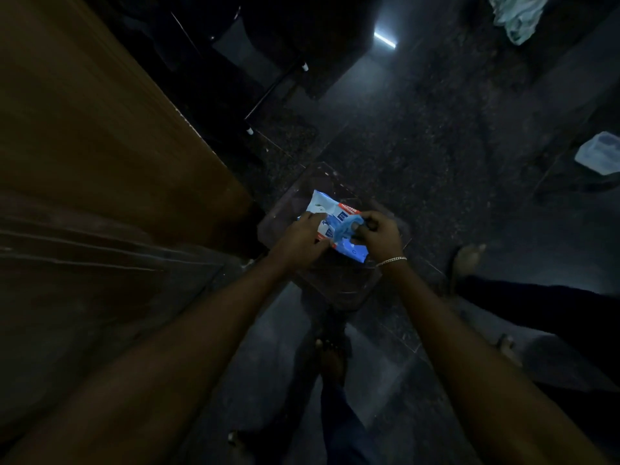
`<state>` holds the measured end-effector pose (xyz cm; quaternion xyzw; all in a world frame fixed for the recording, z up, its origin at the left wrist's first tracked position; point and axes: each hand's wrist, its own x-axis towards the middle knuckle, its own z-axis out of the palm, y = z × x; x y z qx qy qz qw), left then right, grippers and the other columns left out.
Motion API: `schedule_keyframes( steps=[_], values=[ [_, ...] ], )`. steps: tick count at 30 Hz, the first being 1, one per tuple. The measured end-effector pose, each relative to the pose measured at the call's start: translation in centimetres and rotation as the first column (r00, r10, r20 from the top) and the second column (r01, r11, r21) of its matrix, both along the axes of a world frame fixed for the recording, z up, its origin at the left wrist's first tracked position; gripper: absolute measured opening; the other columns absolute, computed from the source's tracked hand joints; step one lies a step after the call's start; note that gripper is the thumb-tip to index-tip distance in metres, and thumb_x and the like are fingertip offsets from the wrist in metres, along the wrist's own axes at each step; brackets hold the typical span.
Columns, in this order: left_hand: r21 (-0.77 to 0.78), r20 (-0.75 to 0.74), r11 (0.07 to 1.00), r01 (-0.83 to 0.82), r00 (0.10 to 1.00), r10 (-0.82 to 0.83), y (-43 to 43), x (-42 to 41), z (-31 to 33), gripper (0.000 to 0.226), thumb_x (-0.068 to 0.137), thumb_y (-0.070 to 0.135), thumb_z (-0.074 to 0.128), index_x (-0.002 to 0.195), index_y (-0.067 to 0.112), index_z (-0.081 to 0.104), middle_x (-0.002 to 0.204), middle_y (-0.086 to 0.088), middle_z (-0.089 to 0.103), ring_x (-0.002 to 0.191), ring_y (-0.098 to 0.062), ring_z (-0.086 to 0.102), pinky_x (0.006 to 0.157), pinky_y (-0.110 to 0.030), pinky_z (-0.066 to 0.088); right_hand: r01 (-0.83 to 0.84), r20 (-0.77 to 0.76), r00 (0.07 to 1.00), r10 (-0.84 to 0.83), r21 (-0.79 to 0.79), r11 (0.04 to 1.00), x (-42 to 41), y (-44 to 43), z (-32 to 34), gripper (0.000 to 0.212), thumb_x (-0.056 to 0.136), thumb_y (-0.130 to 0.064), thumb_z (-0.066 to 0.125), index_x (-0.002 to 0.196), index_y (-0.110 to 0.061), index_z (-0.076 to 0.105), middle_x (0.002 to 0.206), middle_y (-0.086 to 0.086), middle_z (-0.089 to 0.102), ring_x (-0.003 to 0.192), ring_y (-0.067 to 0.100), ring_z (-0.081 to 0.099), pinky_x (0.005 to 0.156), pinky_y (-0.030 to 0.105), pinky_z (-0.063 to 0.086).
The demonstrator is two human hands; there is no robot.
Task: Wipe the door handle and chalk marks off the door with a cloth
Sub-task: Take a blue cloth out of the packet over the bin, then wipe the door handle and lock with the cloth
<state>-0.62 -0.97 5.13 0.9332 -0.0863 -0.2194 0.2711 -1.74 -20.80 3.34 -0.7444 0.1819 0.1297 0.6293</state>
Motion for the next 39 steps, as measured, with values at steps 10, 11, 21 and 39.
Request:
schedule_keyframes(
  steps=[10, 11, 21, 39],
  values=[
    [-0.522, -0.106, 0.754, -0.399, 0.908, 0.406, 2.8, -8.7, 12.6, 0.021, 0.09, 0.015, 0.074, 0.109, 0.007, 0.071, 0.09, 0.0, 0.073, 0.076, 0.003, 0.065, 0.068, -0.009, 0.051, -0.089, 0.155, 0.987, 0.046, 0.282, 0.955, -5.1, 6.4, 12.6, 0.018, 0.092, -0.005, 0.067, 0.089, -0.02, 0.077, 0.086, 0.008, 0.076, 0.069, 0.021, 0.071, 0.055, 0.027, 0.057],
    [-0.539, -0.126, 0.722, -0.435, 0.888, 0.441, 3.5, -9.6, 13.9, 0.018, 0.091, 0.015, 0.073, 0.107, 0.008, 0.072, 0.09, -0.003, 0.074, 0.077, -0.001, 0.066, 0.069, -0.014, 0.053, -0.111, 0.176, 0.982, 0.062, 0.281, 0.953, -5.6, 7.1, 13.9, 0.018, 0.093, -0.005, 0.066, 0.091, -0.02, 0.077, 0.085, 0.008, 0.077, 0.068, 0.02, 0.071, 0.054, 0.025, 0.057],
    [-0.705, -0.222, 0.365, -0.608, 0.678, 0.7, 11.9, -18.5, 23.0, 0.012, 0.092, 0.022, 0.073, 0.09, 0.011, 0.073, 0.079, 0.005, 0.076, 0.067, -0.002, 0.07, 0.061, -0.015, 0.055, -0.392, 0.308, 0.9, 0.309, 0.257, 0.883, -10.4, 15.6, 23.2, 0.013, 0.098, -0.003, 0.057, 0.106, -0.004, 0.067, 0.089, 0.016, 0.075, 0.065, 0.024, 0.068, 0.056, 0.027, 0.058],
    [-0.768, -0.429, -0.074, -0.636, 0.425, 0.797, 29.4, -34.0, 28.7, 0.003, 0.091, 0.007, 0.07, 0.09, 0.008, 0.068, 0.095, -0.022, 0.075, 0.083, -0.025, 0.073, 0.068, -0.028, 0.061, -0.736, 0.477, 0.61, 0.633, 0.044, 0.676, -21.0, 35.7, 29.7, 0.015, 0.098, -0.004, 0.056, 0.105, -0.013, 0.068, 0.1, 0.006, 0.074, 0.074, 0.028, 0.073, 0.061, 0.034, 0.061]
  ],
)
